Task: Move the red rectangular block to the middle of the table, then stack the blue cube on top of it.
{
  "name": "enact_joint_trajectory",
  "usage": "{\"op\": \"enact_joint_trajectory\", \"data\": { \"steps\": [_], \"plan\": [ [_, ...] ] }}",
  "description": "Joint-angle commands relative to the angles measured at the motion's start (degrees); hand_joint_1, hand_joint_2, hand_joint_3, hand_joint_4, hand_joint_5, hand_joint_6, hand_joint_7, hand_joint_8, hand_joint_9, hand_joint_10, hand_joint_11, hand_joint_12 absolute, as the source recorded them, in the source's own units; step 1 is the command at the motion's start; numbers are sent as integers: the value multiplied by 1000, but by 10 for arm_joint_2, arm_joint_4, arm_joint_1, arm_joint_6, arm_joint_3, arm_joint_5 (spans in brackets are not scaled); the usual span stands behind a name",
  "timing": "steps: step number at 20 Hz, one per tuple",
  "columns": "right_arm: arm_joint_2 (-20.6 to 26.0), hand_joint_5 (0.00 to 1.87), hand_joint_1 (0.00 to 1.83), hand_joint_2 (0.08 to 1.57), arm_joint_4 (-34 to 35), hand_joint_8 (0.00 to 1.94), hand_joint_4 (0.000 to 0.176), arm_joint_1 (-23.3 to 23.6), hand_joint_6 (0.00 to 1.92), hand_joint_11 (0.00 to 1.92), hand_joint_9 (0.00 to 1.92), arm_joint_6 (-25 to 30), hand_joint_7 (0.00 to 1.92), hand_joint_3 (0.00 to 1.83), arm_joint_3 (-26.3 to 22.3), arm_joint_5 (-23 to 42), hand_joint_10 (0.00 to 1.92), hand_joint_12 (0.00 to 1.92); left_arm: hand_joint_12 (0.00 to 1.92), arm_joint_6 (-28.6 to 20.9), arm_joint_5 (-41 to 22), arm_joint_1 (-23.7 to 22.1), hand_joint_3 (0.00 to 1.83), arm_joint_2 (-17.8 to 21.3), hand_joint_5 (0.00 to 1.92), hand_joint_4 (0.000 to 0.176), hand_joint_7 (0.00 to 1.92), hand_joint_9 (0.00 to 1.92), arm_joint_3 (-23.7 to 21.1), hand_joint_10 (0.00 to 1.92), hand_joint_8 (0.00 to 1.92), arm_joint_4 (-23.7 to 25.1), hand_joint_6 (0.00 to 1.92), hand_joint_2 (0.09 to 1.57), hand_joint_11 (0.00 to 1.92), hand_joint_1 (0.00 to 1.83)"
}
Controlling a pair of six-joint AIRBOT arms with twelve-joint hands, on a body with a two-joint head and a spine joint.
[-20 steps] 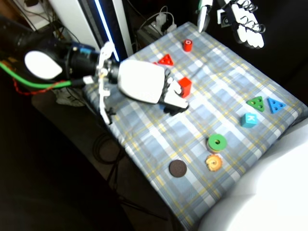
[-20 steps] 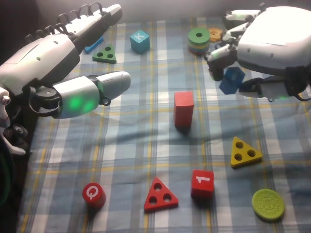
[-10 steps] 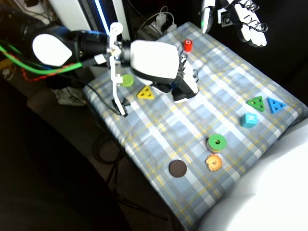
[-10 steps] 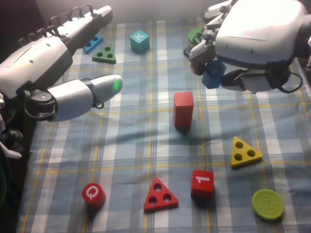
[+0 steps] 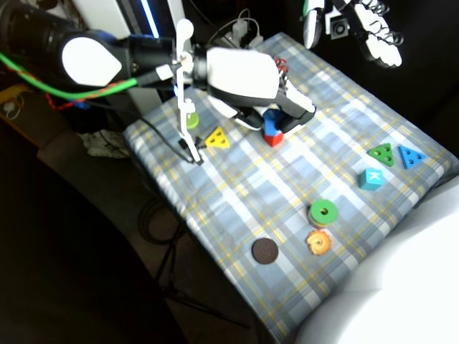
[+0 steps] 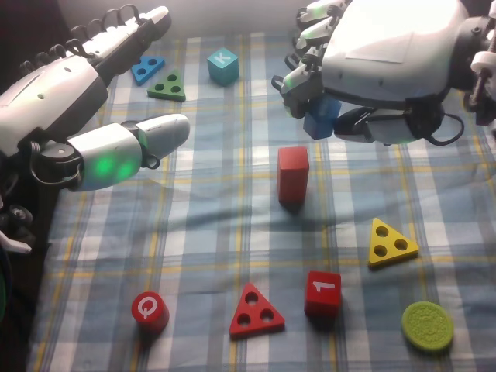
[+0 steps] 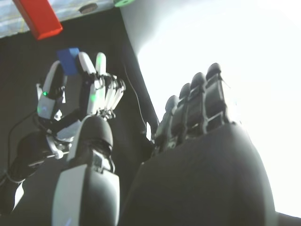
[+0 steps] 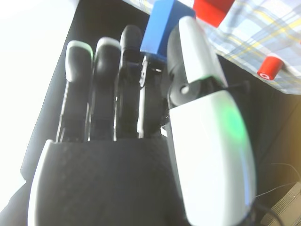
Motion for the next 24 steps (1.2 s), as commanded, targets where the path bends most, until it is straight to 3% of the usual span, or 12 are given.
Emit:
{"op": "enact_joint_trajectory", "data": {
  "steps": [1,3,4,5,6,7,9,14,15,18,22,24],
  "plan": [
    [-2,856,1179,1186,3,1177,11,13,1234,11,458,-2,833,1,-3,57,840,1787,0,-4,-72,-3,2,2,0,37,0,0,-2,0,0,12,0,1251,0,420],
    [-3,840,1225,1160,0,1214,0,14,1039,149,643,-2,957,0,-3,58,868,1803,0,-4,-72,-3,1,2,0,34,0,0,-2,0,0,12,0,1251,0,437],
    [-3,842,1232,1167,-1,1175,0,15,1132,108,663,-2,904,0,-3,58,757,1760,0,-4,-72,-3,2,2,0,31,0,0,-2,0,0,11,0,1252,0,433],
    [-3,752,1320,1129,-4,1068,0,16,528,154,715,-2,951,0,-3,58,653,1676,0,-4,-72,-3,3,2,0,25,0,0,-2,0,0,10,0,1256,0,423],
    [-3,825,1222,1149,-5,1054,0,17,1028,126,720,-2,968,0,-3,58,615,1677,0,-4,-72,-2,2,2,0,39,0,0,-2,0,0,10,0,1256,0,417],
    [-4,806,1199,1167,-7,1115,0,18,1169,291,720,-2,955,0,-3,58,876,1729,0,-4,-73,-2,1,2,0,39,0,0,-2,0,0,9,0,1253,0,405],
    [-7,806,1193,1169,-11,1030,0,19,1298,387,685,-2,961,0,-3,58,1037,1707,0,-4,-73,-1,2,2,0,47,0,0,-2,0,0,7,0,1255,0,380],
    [-12,917,1196,1146,-14,1101,30,20,1089,382,662,-2,942,0,-3,58,1091,1737,0,-4,-76,1,0,2,0,50,0,0,-2,0,0,5,0,1249,0,382],
    [-14,944,1229,1135,-15,1206,0,20,917,450,680,-2,967,0,-3,59,1327,1843,0,-4,-76,1,1,2,0,50,0,0,-2,0,0,5,0,1254,0,381],
    [-17,819,1210,1168,-15,1212,0,20,1089,282,618,-2,949,3,-3,62,1300,1856,0,-5,-77,2,2,2,0,40,0,0,-2,0,0,5,0,1259,0,383],
    [-21,880,1251,1146,-16,1236,0,20,946,325,673,-2,984,0,-2,65,1466,1888,0,-7,-78,4,1,2,0,33,0,0,-2,0,0,4,0,1258,0,356],
    [-23,863,1216,1151,-18,1151,0,20,1054,161,608,-2,969,0,-1,65,1262,1857,0,-8,-79,5,0,2,0,36,0,0,-2,0,0,4,0,1254,0,376]
  ]
}}
